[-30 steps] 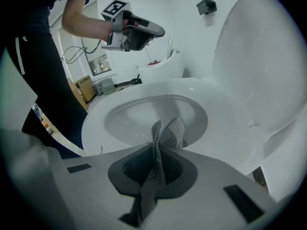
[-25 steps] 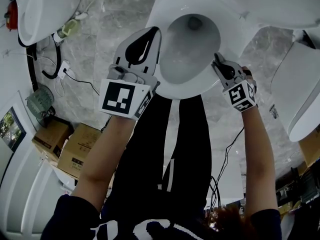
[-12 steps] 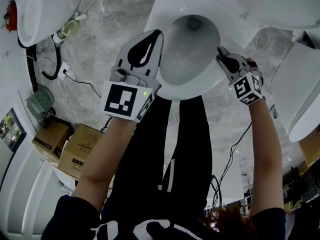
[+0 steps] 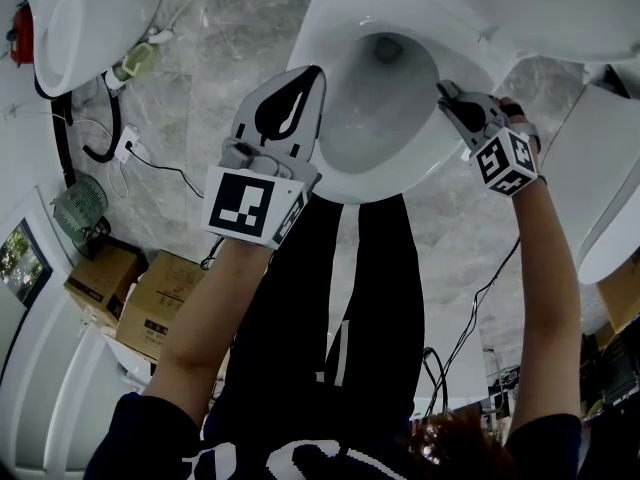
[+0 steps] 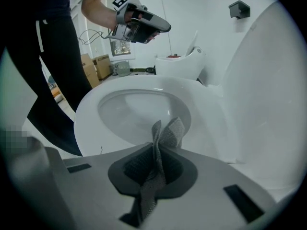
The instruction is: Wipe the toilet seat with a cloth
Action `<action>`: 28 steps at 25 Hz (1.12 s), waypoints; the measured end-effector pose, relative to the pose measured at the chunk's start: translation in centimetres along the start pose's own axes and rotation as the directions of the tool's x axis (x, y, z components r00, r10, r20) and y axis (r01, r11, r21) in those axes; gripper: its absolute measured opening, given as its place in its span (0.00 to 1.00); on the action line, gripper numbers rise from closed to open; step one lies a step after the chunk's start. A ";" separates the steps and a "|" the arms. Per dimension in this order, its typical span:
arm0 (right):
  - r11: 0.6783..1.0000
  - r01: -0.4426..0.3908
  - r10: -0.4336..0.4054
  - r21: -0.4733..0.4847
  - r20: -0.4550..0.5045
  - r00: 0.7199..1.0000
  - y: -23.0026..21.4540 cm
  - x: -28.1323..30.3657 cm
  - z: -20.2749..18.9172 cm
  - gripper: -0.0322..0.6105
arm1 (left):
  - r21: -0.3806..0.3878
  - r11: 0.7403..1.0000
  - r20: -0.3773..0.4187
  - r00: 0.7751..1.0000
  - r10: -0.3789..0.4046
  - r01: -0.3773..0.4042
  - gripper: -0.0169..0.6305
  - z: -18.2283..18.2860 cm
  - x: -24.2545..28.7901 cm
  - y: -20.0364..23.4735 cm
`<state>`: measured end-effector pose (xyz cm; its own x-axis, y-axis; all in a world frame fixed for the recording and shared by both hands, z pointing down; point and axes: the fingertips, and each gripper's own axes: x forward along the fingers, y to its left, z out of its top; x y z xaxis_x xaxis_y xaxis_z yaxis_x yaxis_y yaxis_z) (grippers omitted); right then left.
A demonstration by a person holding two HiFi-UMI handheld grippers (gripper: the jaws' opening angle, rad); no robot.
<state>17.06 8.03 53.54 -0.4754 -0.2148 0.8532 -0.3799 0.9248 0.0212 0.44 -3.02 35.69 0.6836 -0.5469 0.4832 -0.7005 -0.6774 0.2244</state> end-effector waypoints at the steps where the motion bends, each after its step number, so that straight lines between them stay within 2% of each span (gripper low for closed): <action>1: 1.000 0.003 -0.003 -0.015 -0.006 1.000 -0.5 -0.1 0.0 0.09 | -0.001 1.000 0.000 1.000 0.000 0.000 0.04 0.0 0.0 0.0; 8: 0.990 -0.021 0.013 -0.143 -0.054 0.998 -2.4 0.0 0.2 0.09 | -0.007 1.000 0.003 1.000 -0.005 0.005 0.04 -0.1 -0.1 -0.2; 16: 0.953 -0.081 0.052 -0.291 -0.106 0.993 -3.7 0.5 0.6 0.09 | -0.015 1.000 0.001 1.000 -0.001 0.001 0.04 -0.4 -0.5 0.4; 18: 0.953 -0.083 0.054 -0.292 -0.106 0.993 -4.1 0.7 0.8 0.09 | -0.020 1.000 0.000 1.000 0.007 -0.007 0.04 -0.6 -0.6 0.7; 23: 0.973 -0.066 0.047 -0.222 -0.087 0.995 -4.7 1.0 1.1 0.09 | -0.022 1.000 -0.004 1.000 0.006 -0.007 0.04 -0.9 -0.6 0.7; 28: 0.972 -0.050 0.031 -0.231 -0.086 0.996 -5.5 1.6 1.4 0.09 | -0.020 1.000 -0.003 1.000 -0.001 0.001 0.04 -1.0 -0.2 0.5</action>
<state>17.26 2.19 54.09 -0.4169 -0.1586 0.8950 -0.1619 0.9819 0.0986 -0.29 -2.73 36.58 0.6836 -0.5448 0.4857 -0.7040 -0.6677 0.2419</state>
